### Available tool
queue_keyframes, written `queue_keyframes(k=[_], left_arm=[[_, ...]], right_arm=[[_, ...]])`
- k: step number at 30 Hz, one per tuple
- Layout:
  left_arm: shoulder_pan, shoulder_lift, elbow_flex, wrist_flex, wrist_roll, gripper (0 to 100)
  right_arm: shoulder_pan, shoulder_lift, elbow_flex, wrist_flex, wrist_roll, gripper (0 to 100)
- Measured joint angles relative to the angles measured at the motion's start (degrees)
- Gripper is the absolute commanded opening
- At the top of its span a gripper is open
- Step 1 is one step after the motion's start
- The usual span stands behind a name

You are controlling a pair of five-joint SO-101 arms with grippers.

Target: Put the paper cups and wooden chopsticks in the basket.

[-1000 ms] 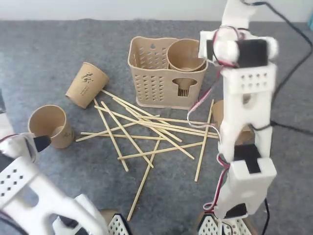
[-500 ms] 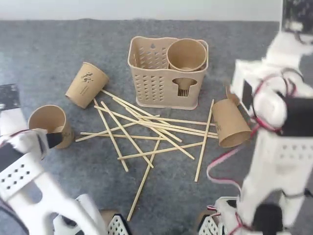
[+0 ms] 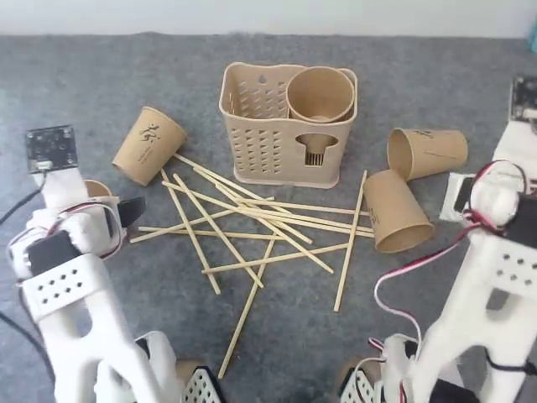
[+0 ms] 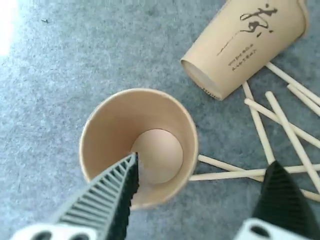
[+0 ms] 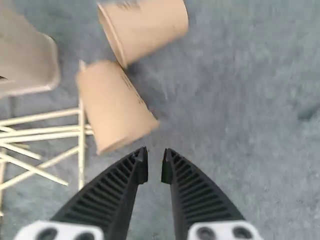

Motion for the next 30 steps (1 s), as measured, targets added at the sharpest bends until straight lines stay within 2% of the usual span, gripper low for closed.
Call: queue_keyframes(k=[7, 18, 24, 30], left_arm=[[1.4, 0.0, 0.2, -0.4, 0.4, 37], [1.3, 0.8, 0.2, -2.1, 0.5, 37], [1.3, 13.3, -2.3, -4.2, 0.5, 37], [1.5, 24.0, -6.3, -4.5, 0.5, 35]], right_arm=[[3.7, -1.3, 20.4, -9.4, 2.1, 1.7], [7.6, -20.2, 46.8, -21.1, 3.3, 2.0], [9.3, -20.2, 49.6, -23.6, 5.9, 1.7], [12.0, -19.2, 57.4, -31.3, 5.9, 1.7]])
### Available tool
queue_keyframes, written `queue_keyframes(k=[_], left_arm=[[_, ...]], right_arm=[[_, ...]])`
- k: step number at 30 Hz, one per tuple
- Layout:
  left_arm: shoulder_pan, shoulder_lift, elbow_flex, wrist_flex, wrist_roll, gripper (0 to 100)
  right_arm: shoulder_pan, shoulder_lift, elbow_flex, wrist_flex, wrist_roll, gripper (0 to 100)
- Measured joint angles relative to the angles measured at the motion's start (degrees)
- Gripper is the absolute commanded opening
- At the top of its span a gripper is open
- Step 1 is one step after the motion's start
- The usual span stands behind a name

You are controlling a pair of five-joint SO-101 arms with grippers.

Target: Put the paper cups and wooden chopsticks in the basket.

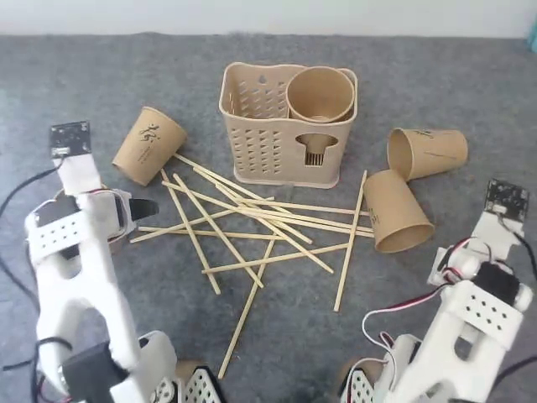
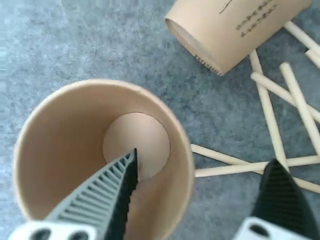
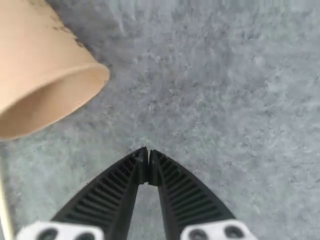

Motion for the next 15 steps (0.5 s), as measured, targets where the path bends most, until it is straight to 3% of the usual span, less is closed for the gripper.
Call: queue_keyframes(k=[2, 6, 7, 9, 15], left_arm=[[0.9, 0.1, 0.0, 0.0, 0.0, 28], [4.0, 0.1, -0.1, 0.0, 0.0, 2], [4.9, 0.1, -0.1, 0.0, 0.0, 0], [6.7, 0.1, -0.1, 0.0, 0.0, 3], [9.7, -0.4, -2.1, 3.2, 0.0, 1]], right_arm=[[0.4, 0.3, 3.6, -3.8, -1.1, 1.7], [0.5, 0.3, 7.8, -9.1, -1.5, 1.9], [0.5, 0.3, 8.3, -9.4, -1.5, 2.0], [0.5, 0.4, 8.4, -9.8, -1.5, 2.0], [0.5, 0.3, 8.4, -9.9, -1.5, 2.0]])
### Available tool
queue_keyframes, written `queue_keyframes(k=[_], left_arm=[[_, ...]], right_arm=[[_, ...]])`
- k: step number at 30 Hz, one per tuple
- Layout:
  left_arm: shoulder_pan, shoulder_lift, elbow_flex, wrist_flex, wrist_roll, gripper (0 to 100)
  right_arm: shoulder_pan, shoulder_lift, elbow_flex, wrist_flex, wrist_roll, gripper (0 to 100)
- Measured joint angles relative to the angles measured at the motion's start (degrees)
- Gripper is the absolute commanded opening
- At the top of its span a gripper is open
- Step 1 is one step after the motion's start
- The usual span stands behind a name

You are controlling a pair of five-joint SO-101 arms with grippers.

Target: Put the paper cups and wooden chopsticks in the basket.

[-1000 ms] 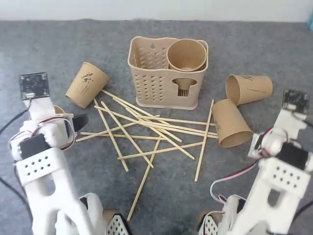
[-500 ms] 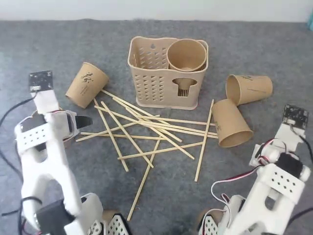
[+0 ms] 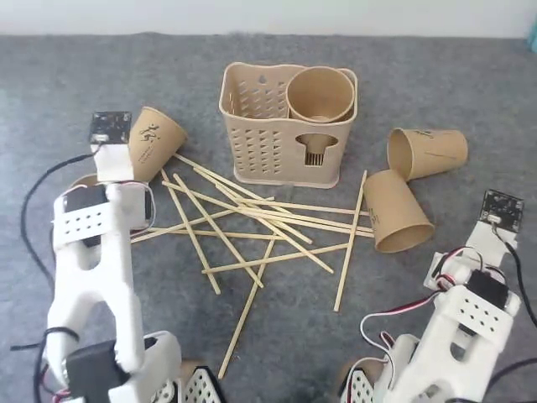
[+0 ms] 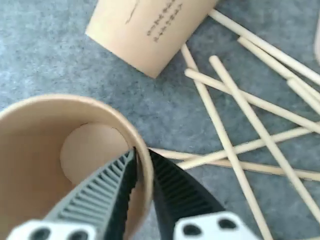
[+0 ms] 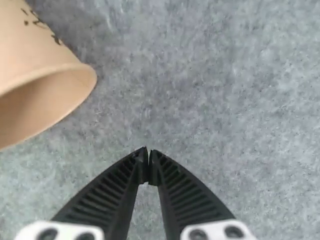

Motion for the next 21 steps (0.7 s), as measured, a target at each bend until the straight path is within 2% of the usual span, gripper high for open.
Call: queue_keyframes(k=[4, 12, 17, 21], left_arm=[[0.4, -3.1, -5.7, 7.4, 0.1, 1], [0.5, -8.2, -24.4, 27.3, 0.3, 1], [0.5, -7.4, -32.4, 32.6, 0.1, 1], [4.4, -6.0, -42.6, 37.6, 0.1, 1]], right_arm=[[0.0, 0.0, 0.0, -0.1, 0.0, 2.0], [0.0, 0.0, 0.0, -0.1, 0.0, 2.0], [0.0, 0.0, 0.0, -0.1, 0.0, 2.0], [0.0, 0.0, 0.0, -0.1, 0.0, 2.0]])
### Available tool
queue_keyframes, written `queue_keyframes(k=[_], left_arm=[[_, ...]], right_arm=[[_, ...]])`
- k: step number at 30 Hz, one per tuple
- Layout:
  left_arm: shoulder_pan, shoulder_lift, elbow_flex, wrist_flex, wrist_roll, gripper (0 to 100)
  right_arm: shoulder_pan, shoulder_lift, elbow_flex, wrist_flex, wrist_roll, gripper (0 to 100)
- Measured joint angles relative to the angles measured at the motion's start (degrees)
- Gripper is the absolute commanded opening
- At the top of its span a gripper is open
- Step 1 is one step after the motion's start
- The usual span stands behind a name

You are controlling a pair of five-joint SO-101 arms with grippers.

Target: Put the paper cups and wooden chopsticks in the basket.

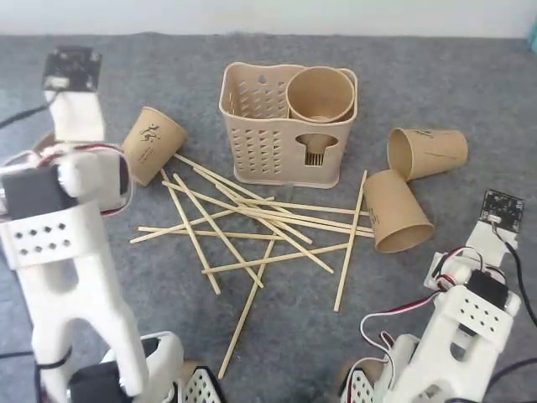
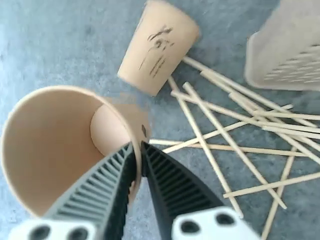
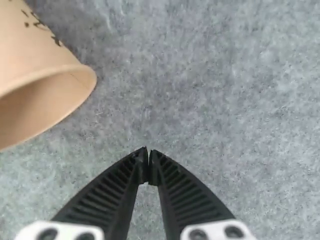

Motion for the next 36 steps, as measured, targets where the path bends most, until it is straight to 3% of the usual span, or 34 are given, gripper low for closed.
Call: queue_keyframes(k=[12, 21, 26, 36], left_arm=[[20.1, 16.6, -31.2, 1.4, 10.1, 1], [35.7, 30.9, -58.3, 1.5, 11.6, 1], [39.2, 38.9, -66.7, 0.5, 11.1, 1], [41.8, 47.8, -67.2, -3.7, 10.8, 1]], right_arm=[[0.0, 0.0, 0.0, 0.0, 0.0, 2.0], [0.0, 0.0, 0.9, -0.5, 0.0, 2.0], [0.0, 0.0, 0.9, -0.5, 0.0, 2.0], [0.0, 0.0, 1.1, -1.8, 0.0, 2.0]])
